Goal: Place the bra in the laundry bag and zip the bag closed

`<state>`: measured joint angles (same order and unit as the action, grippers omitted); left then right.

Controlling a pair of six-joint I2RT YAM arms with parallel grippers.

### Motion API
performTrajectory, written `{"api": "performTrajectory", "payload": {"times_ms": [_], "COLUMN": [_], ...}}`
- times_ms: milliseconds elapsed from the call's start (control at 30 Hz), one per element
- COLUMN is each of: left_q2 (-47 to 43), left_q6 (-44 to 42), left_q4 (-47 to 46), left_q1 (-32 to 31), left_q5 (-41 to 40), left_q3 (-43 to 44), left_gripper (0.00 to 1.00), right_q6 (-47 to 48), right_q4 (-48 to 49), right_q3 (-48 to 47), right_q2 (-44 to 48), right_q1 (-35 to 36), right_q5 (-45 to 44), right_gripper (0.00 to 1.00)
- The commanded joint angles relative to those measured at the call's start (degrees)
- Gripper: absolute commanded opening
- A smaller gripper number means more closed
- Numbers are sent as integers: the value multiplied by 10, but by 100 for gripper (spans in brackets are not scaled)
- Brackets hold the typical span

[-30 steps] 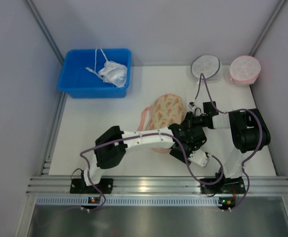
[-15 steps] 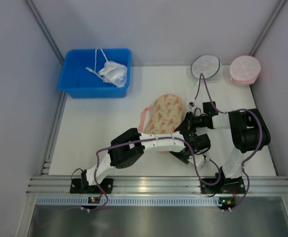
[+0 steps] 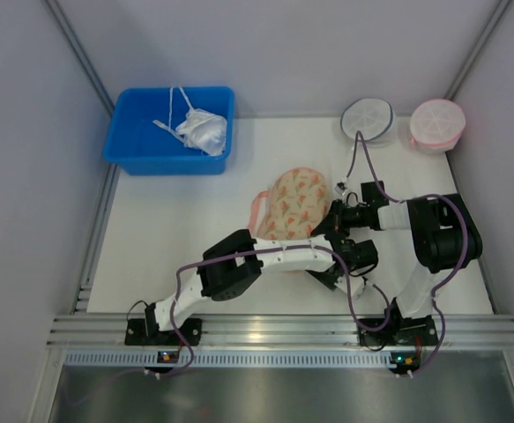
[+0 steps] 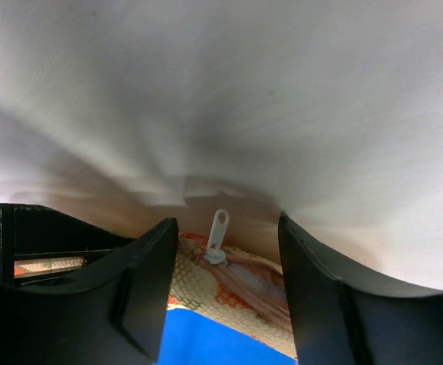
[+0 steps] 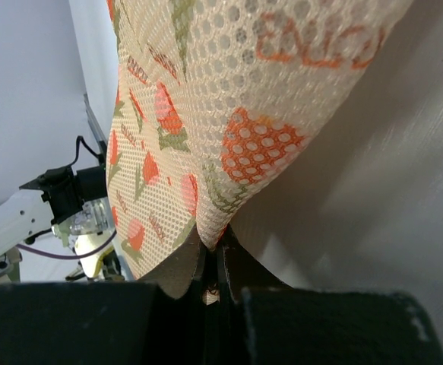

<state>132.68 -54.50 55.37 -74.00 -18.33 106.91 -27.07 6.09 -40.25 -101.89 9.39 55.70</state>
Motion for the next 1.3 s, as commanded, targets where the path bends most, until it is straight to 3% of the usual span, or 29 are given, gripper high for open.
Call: {"api": "performTrajectory", "payload": {"times_ms": [0,67,633,1267], "left_q2": [34,37,81,56], "left_q6": [-5,-3,3,47], "left_q4": [-2,-2,0,42], "left_q1": [3,0,-33,-65], "left_q5": [0,1,-2,12], "left_q3": [10,19,55,-3], "left_gripper": [64,68,69,70], "right_q6": [4,0,-12,-15], "right_q4": [8,10,27,27], "right_q3": [-16,-16,-18,-21], "right_q2": [-6,-8,-25,-26], "right_q1": [11,11,11,11], "right_q5": [9,9,9,4], "right_gripper": [0,0,0,0]}}
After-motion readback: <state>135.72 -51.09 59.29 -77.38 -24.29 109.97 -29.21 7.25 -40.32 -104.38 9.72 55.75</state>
